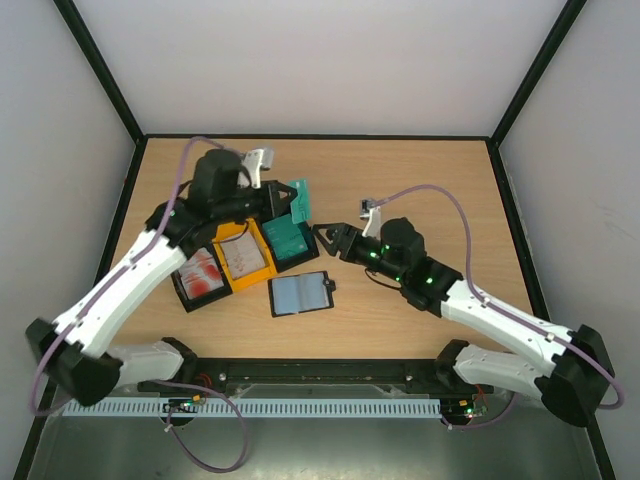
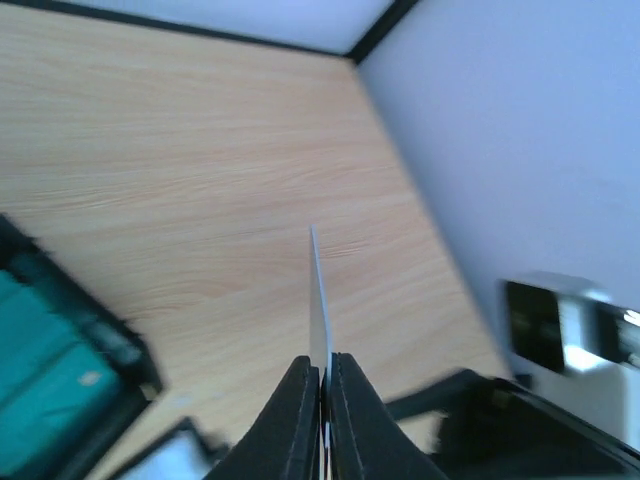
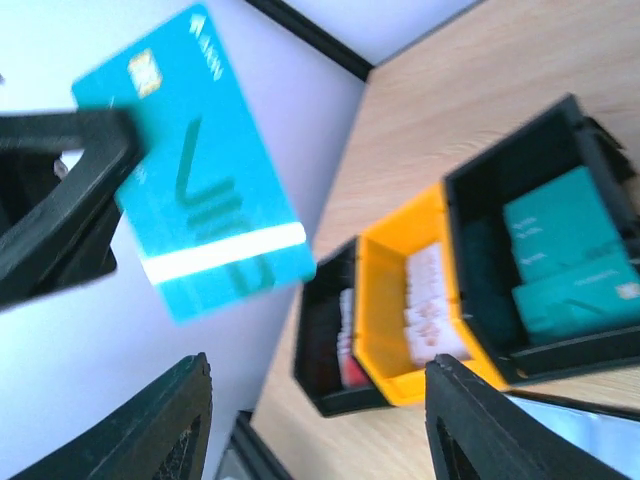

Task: Put the credit cards into the card holder
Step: Pick up the credit card from the storage box.

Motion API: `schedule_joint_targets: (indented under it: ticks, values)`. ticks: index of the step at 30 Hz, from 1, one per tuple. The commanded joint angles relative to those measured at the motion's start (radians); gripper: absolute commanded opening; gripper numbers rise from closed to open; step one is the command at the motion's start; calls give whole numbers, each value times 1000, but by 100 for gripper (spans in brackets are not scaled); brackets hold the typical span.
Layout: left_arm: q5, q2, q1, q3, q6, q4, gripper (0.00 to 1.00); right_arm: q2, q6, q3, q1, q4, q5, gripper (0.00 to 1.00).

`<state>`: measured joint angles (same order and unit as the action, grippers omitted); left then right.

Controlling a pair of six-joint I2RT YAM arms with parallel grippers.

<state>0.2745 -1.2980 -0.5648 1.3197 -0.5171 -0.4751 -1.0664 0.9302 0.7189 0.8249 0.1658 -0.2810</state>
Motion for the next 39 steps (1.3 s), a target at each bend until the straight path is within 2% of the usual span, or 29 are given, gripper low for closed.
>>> schedule_joint_targets:
  ticks: [1,3,6,12,15,17,18,20,21,22,24,29,32,36,38,39]
  values:
    - [199,154,-11,-102,-253,204,5,87,85,-1,-1,124,-99,58]
    - [265,193,-10,-142,-302,247,3,121,114,-14,-3,212,-141,58]
    - [330,234,-10,-188,-367,308,2,129,116,7,-3,227,-192,56]
    - [389,278,-9,-223,-430,378,2,113,174,6,-2,299,-277,40]
    - [418,286,-9,-246,-454,412,2,110,184,3,-3,297,-270,24]
    - [431,299,-10,-265,-463,444,3,119,191,-2,-2,289,-232,7]
    - [435,303,-10,-277,-470,457,9,124,194,-7,-2,294,-211,3]
    - [427,319,-13,-301,-484,476,34,132,196,-10,-3,290,-175,2]
    - [424,325,-18,-315,-493,489,42,131,202,-10,-2,291,-165,2]
    - [421,331,-22,-330,-500,502,46,130,212,-13,-3,293,-156,2]
    - [415,337,-39,-363,-514,539,43,123,238,-25,-2,307,-145,2]
    - [391,333,-72,-426,-539,598,12,102,262,-32,-3,315,-144,2]
    - [361,331,-73,-434,-515,588,5,94,279,-48,-3,325,-159,2]
    - [311,334,-72,-446,-462,549,2,99,266,-66,-2,278,-146,2]
    - [292,337,-73,-464,-448,542,2,106,253,-78,-3,245,-129,8]
    - [288,339,-72,-476,-445,547,2,109,247,-84,-3,232,-122,16]
